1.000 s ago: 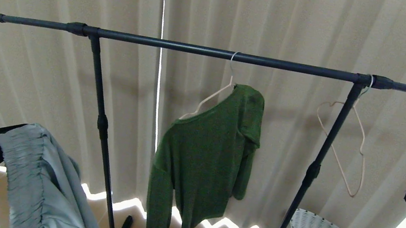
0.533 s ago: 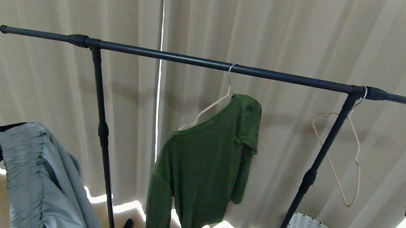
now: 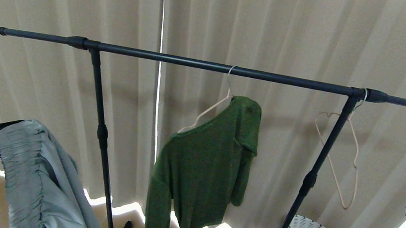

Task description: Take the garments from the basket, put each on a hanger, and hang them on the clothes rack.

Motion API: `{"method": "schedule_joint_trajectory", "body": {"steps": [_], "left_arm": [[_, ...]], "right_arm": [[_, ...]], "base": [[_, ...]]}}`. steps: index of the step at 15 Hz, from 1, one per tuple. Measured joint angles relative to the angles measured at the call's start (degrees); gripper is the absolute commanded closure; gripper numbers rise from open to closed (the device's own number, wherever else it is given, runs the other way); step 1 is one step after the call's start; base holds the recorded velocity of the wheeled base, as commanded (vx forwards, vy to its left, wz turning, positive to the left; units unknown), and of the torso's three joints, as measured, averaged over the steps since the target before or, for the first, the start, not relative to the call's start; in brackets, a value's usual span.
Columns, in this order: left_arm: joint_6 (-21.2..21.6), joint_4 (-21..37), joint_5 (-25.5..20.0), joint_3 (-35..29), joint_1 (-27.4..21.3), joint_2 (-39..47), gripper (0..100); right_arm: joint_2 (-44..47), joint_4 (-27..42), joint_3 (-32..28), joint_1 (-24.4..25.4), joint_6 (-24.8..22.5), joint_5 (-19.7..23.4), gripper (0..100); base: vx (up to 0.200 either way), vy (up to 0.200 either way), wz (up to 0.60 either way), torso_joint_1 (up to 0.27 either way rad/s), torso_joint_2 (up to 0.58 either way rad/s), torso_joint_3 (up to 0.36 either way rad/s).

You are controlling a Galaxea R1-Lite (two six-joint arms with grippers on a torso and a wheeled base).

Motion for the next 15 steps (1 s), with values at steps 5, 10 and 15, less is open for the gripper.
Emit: {"method": "schedule_joint_trajectory", "body": {"steps": [5,10,15], "left_arm": [[0.09,0.11,0.02,0.41,-0.06,0.07,100],[0.13,0.11,0.02,0.63,-0.11,0.13,100],[0.11,0.09,0.02,0.66,-0.11,0.11,100]], "right_arm": [[4.16,-0.51,-2.46,0.94,0.16,-1.89,0],[9.95,-0.4,-5.57,7.9,6.64,-8.44,0],[17.79,-1.01,-6.77,14.87,12.35,-17.31,0]], "base": [[0.12,0.0,0.0,0.007,0.0,0.0],[0.0,0.0,0.0,0.0,0.0,0.0],[0.0,0.0,0.0,0.0,0.0,0.0]]}}
